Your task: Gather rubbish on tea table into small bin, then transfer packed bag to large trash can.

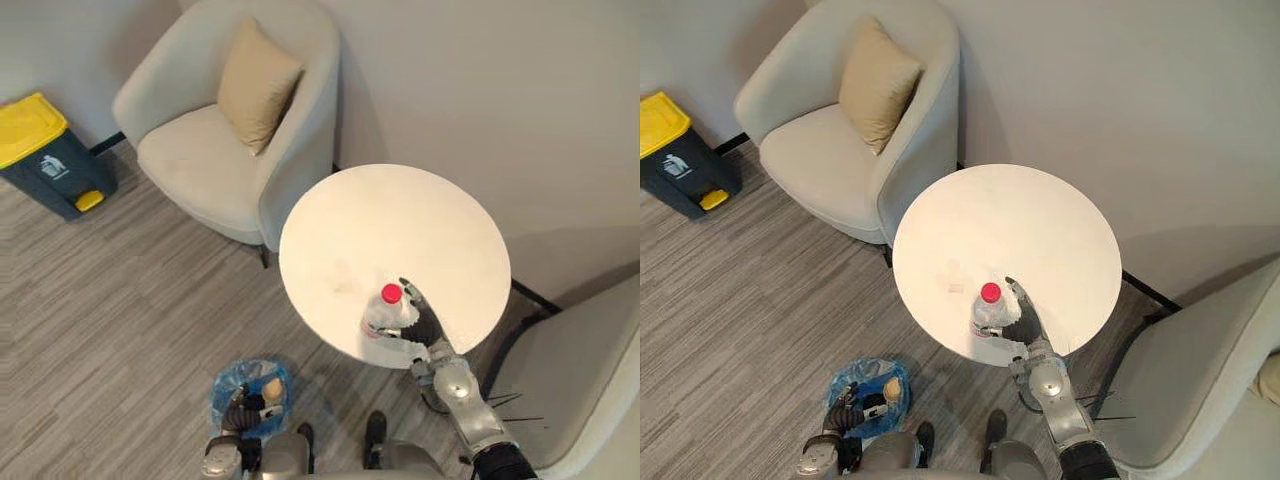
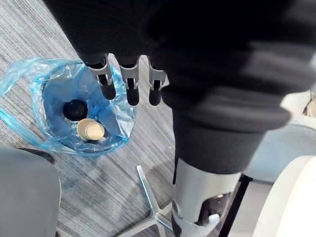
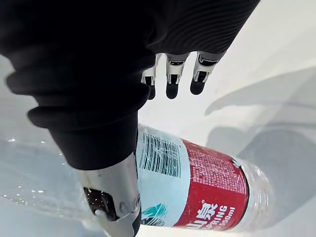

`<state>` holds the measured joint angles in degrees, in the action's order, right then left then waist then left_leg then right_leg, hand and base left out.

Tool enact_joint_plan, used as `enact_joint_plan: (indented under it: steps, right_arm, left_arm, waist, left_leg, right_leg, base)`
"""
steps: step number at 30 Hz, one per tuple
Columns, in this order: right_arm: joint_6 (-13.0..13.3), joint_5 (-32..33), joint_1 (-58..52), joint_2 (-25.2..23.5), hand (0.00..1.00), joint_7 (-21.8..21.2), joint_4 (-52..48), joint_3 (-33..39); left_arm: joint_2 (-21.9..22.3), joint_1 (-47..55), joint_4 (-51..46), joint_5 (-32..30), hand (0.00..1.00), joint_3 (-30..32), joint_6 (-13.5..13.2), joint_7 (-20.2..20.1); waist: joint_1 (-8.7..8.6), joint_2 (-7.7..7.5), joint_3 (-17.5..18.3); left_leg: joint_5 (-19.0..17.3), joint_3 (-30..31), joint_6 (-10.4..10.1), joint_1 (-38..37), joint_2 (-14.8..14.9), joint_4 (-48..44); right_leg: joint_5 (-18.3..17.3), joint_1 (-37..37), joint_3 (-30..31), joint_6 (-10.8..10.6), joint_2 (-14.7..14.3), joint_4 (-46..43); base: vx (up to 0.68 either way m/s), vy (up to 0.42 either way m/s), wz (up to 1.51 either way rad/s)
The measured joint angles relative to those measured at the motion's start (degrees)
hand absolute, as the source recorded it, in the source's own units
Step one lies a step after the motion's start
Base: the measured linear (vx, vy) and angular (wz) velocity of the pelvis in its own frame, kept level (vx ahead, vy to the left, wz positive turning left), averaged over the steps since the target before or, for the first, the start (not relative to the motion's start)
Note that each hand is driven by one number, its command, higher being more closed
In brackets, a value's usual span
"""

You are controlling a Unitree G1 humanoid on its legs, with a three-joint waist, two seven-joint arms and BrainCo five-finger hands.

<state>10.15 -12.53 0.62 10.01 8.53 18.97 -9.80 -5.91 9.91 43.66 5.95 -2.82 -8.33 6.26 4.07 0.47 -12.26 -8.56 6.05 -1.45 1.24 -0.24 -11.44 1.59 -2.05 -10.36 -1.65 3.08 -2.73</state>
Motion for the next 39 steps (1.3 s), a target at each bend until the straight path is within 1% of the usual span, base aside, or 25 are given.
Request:
enact_joint_plan:
  steps: [2,4,6,8,10,14,15,18,19,20,23,24,28,30,31,33,35,36,37,38,39]
  right_arm:
    - [0.1,-0.9,0.1,0.3,0.0,0.0,0.2,-0.3]
    - [0.1,-1.6,0.0,0.7,0.0,-0.1,0.3,-0.5]
    - [0.1,-1.6,-0.1,1.1,0.0,0.0,0.3,-1.5]
    - [0.3,-1.6,0.0,1.3,0.0,0.0,0.3,-2.4]
    - [0.3,-1.6,0.4,0.6,0.0,0.2,0.4,-2.7]
    - [0.3,-1.4,6.5,-1.3,0.0,1.9,4.5,-4.7]
    - [0.3,-1.2,7.4,-1.8,1.0,2.3,4.7,-4.7]
    - [0.3,-0.6,10.3,-2.3,1.0,4.0,5.0,-4.7]
    - [0.3,-0.2,11.1,-2.4,1.0,4.2,5.1,-4.7]
    - [0.3,0.9,11.9,-2.3,1.0,4.8,5.2,-4.6]
    - [0.3,2.0,13.4,-2.3,1.0,5.3,6.3,-4.4]
    - [0.3,3.5,13.9,-2.3,1.0,5.6,6.5,-4.1]
    - [0.3,6.2,13.8,-2.3,1.0,6.2,6.3,-2.9]
    - [0.3,7.4,12.7,-2.3,1.0,6.3,3.7,-1.8]
    - [0.8,7.8,11.6,-2.2,1.0,6.3,0.2,-1.4]
    - [1.2,8.0,10.2,-2.2,1.0,6.1,-3.0,-0.9]
    - [2.4,8.6,7.9,-2.2,1.0,5.5,-5.7,-0.2]
    - [2.8,9.0,7.0,-2.1,1.0,5.1,-6.9,-0.3]
    - [3.4,9.8,6.4,-1.9,1.0,4.9,-7.8,-0.2]
    - [3.6,9.8,6.1,-1.7,1.0,4.9,-8.5,-0.3]
    - [3.7,9.8,6.0,-1.6,1.0,4.9,-8.7,-0.2]
  left_arm:
    - [0.0,0.0,0.3,0.0,0.0,0.0,-0.4,0.0]
    - [0.0,0.0,0.7,0.0,0.0,0.0,-1.0,0.0]
    - [-0.1,-0.2,1.2,-0.1,0.0,-0.1,-1.0,0.0]
    - [-0.1,-0.5,1.5,-0.1,0.0,-0.4,-1.0,0.0]
    - [-0.1,-0.9,2.0,-0.1,0.0,-1.1,-1.0,0.0]
    - [-0.1,-1.1,2.2,0.0,0.0,-1.8,-1.1,0.1]
    - [0.0,-1.2,2.2,0.0,0.0,-1.8,-1.1,0.1]
    - [0.0,-1.2,2.1,0.1,0.0,-1.8,-1.1,0.2]
    - [0.1,-1.3,2.0,0.1,0.0,-1.8,-1.2,0.2]
    - [0.1,-1.6,1.9,0.1,0.0,-1.8,-1.2,0.3]
    - [0.1,-1.6,1.9,0.1,0.0,-1.8,-1.3,0.3]
    - [0.2,-1.6,1.8,0.2,0.0,-1.7,-1.5,0.3]
    - [0.2,-1.6,1.8,0.2,0.0,-1.5,-1.5,0.3]
    - [0.3,-1.6,1.7,0.2,0.0,-1.3,-1.5,0.2]
    - [0.6,-1.6,1.6,0.2,0.0,-0.8,-1.5,0.2]
    - [0.9,-1.5,1.6,0.2,0.0,-0.4,-1.5,0.2]
    - [1.1,-1.3,1.6,0.2,0.0,-0.1,-1.5,0.2]
    - [1.3,-1.3,1.6,0.2,0.0,-0.1,-1.5,0.2]
    - [1.3,-1.2,1.6,0.2,0.0,-0.1,-1.5,0.2]
    - [1.2,-1.2,1.6,0.2,0.0,-0.1,-1.5,0.2]
    - [1.3,-1.3,1.6,0.2,0.0,-0.1,-1.5,0.2]
  waist:
    - [0.0,-0.01,0.0]
    - [-0.05,-0.02,0.0]
    - [-0.14,-0.06,0.2]
    - [-0.07,-0.11,0.2]
    - [-0.05,-0.1,0.2]
    - [0.04,0.04,0.3]
    - [0.14,0.08,0.3]
    - [0.31,0.47,0.3]
    - [0.68,0.53,0.3]
    - [1.67,0.61,0.3]
    - [1.73,0.71,0.3]
    - [1.73,0.76,0.3]
    - [2.15,0.85,0.3]
    - [2.59,0.92,0.2]
    - [2.82,0.98,0.2]
    - [2.65,1.18,0.1]
    - [2.48,1.36,0.0]
    - [2.35,1.47,-0.1]
    - [2.04,1.52,-0.1]
    - [1.39,1.62,-0.1]
    - [1.16,1.64,-0.1]
  left_leg:
    - [0.6,0.2,0.3,-0.1,0.1,1.0]
    - [1.3,0.3,0.2,-0.3,0.1,1.5]
    - [1.9,0.5,0.1,-0.3,0.1,1.6]
    - [2.4,0.5,-0.2,0.2,0.1,2.7]
    - [3.3,0.5,-0.5,0.3,0.0,3.7]
    - [4.1,0.6,-1.0,0.9,0.2,5.1]
    - [4.1,0.8,-1.1,1.2,0.2,5.1]
    - [4.8,2.0,-1.2,2.3,0.1,5.1]
    - [4.8,2.1,-1.3,2.4,0.1,5.2]
    - [5.1,2.5,-1.6,2.4,0.1,5.2]
    - [5.4,3.6,-1.2,2.5,0.0,5.3]
    - [5.8,4.1,-1.0,2.4,-0.1,5.2]
    - [5.8,4.8,-1.0,2.3,-0.2,5.1]
    - [5.8,4.9,-1.0,2.1,-0.4,4.9]
    - [5.8,5.1,-0.9,2.1,-0.6,4.8]
    - [5.7,5.9,-0.8,2.0,-0.9,4.4]
    - [5.6,8.0,-0.7,2.2,-1.3,4.5]
    - [5.5,9.2,-0.5,2.2,-1.6,4.4]
    - [5.6,11.0,-0.9,2.8,-1.9,4.7]
    - [6.1,10.9,-0.8,3.7,-2.0,5.7]
    - [6.2,8.8,-0.4,4.1,-1.4,6.7]
  right_leg:
    - [0.6,0.0,-0.3,0.2,-0.1,0.6]
    - [1.4,0.4,-0.4,0.4,-0.1,1.4]
    - [2.4,0.9,-0.5,0.8,-0.2,2.4]
    - [2.9,0.9,-0.5,0.8,-0.2,3.2]
    - [3.3,0.8,-0.5,0.3,-0.2,4.2]
    - [3.3,0.2,-0.7,0.3,-0.3,5.1]
    - [3.3,-0.1,-0.7,0.3,-0.3,5.1]
    - [3.3,-0.2,-2.2,0.3,-0.3,5.6]
    - [3.3,-0.2,-2.3,0.2,-0.3,5.7]
    - [3.9,-0.1,-2.6,-0.2,-0.3,5.6]
    - [4.4,0.0,-3.7,0.7,-0.2,5.6]
    - [4.4,0.0,-4.2,0.7,-0.2,5.6]
    - [4.4,0.4,-4.3,0.6,-0.1,5.7]
    - [4.2,0.9,-4.3,0.5,0.1,5.7]
    - [4.2,1.0,-4.4,0.4,0.2,5.6]
    - [3.8,1.7,-5.2,0.1,0.4,5.6]
    - [2.4,2.5,-6.9,0.1,0.8,4.6]
    - [1.3,2.6,-8.2,-0.1,1.2,3.8]
    - [0.6,2.5,-10.3,0.1,1.6,3.0]
    - [0.3,2.5,-13.2,0.0,2.1,2.7]
    - [0.4,2.4,-14.9,0.1,2.5,2.7]
  base:
    - [-0.09,-0.031,0.1]
    - [-0.11,-0.033,0.04]
    - [-0.14,-0.03,0.01]
    - [-0.16,-0.019,0.01]
    - [-0.15,-0.026,0.02]
    - [-0.12,-0.033,0.03]
    - [-0.08,-0.029,0.15]
    - [-0.02,-0.012,0.26]
    - [0.03,-0.005,0.16]
    - [0.04,-0.005,0.14]
    - [0.08,-0.002,0.22]
    - [0.11,0.008,0.2]
    - [0.07,0.017,0.14]
    - [0.01,0.029,0.07]
    - [-0.02,0.025,0.06]
    - [-0.05,0.022,0.25]
    - [-0.08,0.011,0.51]
    - [-0.08,-0.001,0.72]
    - [-0.08,-0.003,1.05]
    - [-0.09,-0.006,1.09]
    - [-0.08,-0.007,1.26]
